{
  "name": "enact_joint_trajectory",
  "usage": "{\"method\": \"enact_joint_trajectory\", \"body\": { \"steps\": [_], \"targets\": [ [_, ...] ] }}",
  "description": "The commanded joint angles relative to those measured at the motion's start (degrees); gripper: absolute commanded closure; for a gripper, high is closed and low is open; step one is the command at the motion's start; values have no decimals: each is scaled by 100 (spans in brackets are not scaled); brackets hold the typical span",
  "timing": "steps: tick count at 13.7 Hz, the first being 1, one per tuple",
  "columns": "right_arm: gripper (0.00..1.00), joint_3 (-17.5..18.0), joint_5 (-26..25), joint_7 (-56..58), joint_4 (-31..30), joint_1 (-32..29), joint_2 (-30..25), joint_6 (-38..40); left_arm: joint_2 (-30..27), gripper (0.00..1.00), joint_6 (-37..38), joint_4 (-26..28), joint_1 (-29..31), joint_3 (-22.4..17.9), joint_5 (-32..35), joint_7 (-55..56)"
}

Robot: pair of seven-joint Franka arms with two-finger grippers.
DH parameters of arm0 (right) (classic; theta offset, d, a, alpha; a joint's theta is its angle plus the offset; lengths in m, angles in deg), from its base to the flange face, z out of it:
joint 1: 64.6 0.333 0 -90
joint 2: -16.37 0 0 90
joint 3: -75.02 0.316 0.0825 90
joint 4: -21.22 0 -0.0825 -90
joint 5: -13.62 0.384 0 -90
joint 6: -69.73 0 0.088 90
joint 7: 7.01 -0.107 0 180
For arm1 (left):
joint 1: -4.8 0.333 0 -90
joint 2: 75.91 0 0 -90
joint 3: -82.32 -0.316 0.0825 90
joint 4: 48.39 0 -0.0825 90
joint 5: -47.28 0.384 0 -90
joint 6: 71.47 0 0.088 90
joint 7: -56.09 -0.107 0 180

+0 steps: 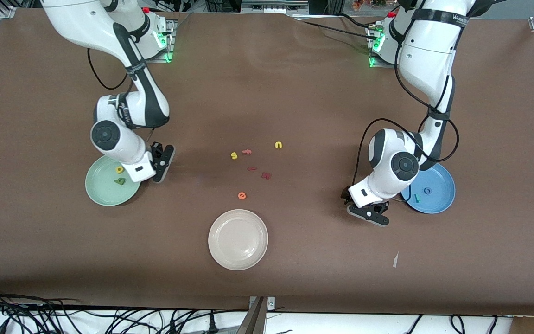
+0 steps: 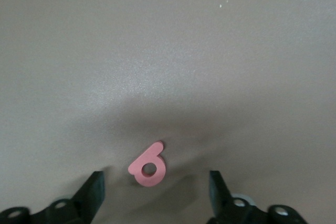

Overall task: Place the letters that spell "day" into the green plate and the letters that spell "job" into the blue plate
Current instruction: 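Grasp the cyan Y and pink 6 with the right and left grippers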

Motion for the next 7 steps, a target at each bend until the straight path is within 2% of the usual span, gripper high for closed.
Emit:
{"method": "enact_joint_trajectory", "body": {
  "steps": [1,4,6,7],
  "targets": [
    [100,-402,50,-497,115,-18,-127,369,171,26,-191,-150,-171,-202,-147,-128],
    [100,-815,41,-1269,150,-26,-48,317,197,25,-332,-167,-172,-229,-155,-128],
    [100,-922,50,-1604,246,-70,110,255,250,26,-403,-168,-180,-229,-155,-128],
    [80,-922,58,-1841,264,-166,119,246,268,26,-403,-168,-180,-229,-155,-128]
  ]
}}
